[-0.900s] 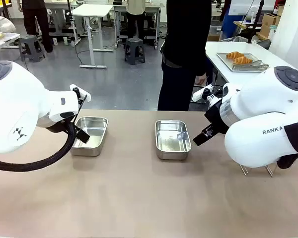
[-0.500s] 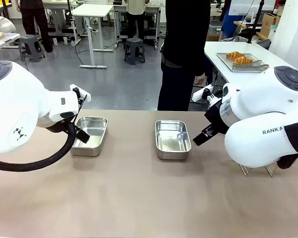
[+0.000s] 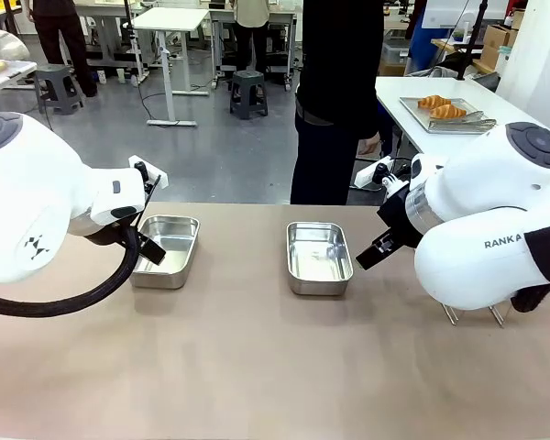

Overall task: Place the bread in airtight containers.
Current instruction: Lift both Airtight Container.

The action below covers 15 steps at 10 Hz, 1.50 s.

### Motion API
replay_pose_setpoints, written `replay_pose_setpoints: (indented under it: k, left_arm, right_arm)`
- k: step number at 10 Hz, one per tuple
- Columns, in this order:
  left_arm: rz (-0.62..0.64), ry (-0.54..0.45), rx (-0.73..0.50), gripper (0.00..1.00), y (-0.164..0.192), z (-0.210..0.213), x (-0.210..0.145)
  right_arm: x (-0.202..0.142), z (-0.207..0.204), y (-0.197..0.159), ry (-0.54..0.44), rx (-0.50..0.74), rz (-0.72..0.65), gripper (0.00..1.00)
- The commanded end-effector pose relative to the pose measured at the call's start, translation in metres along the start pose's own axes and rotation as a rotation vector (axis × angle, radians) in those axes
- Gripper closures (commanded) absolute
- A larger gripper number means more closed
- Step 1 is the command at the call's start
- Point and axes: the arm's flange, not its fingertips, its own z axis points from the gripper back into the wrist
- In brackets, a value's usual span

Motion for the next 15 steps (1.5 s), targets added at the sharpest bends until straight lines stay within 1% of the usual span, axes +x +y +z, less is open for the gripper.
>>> replay_pose_setpoints:
  k: [1, 2, 3, 4, 5, 6, 8, 9, 11, 12, 13, 14, 15]
  left_arm:
    - [0.0, 0.0, 0.0, 0.0, 0.0, 0.0, 0.0]
    - [0.013, -0.049, -0.023, 0.0, 0.015, 0.022, 0.017]
    - [0.03, -0.091, -0.055, 0.0, 0.038, 0.051, 0.038]
    - [0.029, -0.107, -0.094, 0.0, 0.061, 0.077, 0.052]
    - [0.008, -0.113, -0.135, 0.0, 0.084, 0.102, 0.061]
    - [-0.027, -0.135, -0.191, 0.0, 0.107, 0.122, 0.065]
    - [-0.114, -0.199, -0.338, 0.0, 0.16, 0.158, 0.048]
    - [-0.137, -0.242, -0.375, 0.0, 0.186, 0.166, 0.034]
    - [-0.191, -0.331, -0.422, 0.0, 0.229, 0.17, -0.005]
    - [-0.21, -0.392, -0.44, 0.0, 0.248, 0.168, -0.027]
    - [-0.221, -0.448, -0.47, 0.0, 0.26, 0.166, -0.044]
    - [-0.223, -0.487, -0.484, 0.0, 0.268, 0.164, -0.056]
    - [-0.225, -0.532, -0.5, 0.0, 0.272, 0.16, -0.061]
  right_arm:
    - [0.016, 0.017, -0.012, -0.02, 0.027, 0.028, 0.0]
    - [0.038, 0.039, -0.027, -0.04, 0.017, 0.028, 0.0]
    - [0.062, 0.066, -0.051, -0.067, 0.014, 0.002, 0.0]
    - [0.076, 0.092, -0.073, -0.089, 0.034, -0.013, 0.0]
    - [0.08, 0.114, -0.097, -0.107, 0.055, -0.026, 0.0]
    - [0.077, 0.128, -0.125, -0.122, 0.088, -0.035, 0.0]
    - [0.045, 0.153, -0.186, -0.222, 0.207, -0.066, 0.0]
    - [0.023, 0.161, -0.215, -0.287, 0.267, -0.075, 0.0]
    - [-0.026, 0.167, -0.26, -0.39, 0.33, -0.098, 0.0]
    - [-0.052, 0.165, -0.277, -0.456, 0.36, -0.104, 0.0]
    - [-0.069, 0.163, -0.286, -0.497, 0.387, -0.123, 0.0]
    - [-0.08, 0.159, -0.291, -0.501, 0.392, -0.146, 0.0]
    - [-0.087, 0.156, -0.293, -0.513, 0.397, -0.139, 0.0]
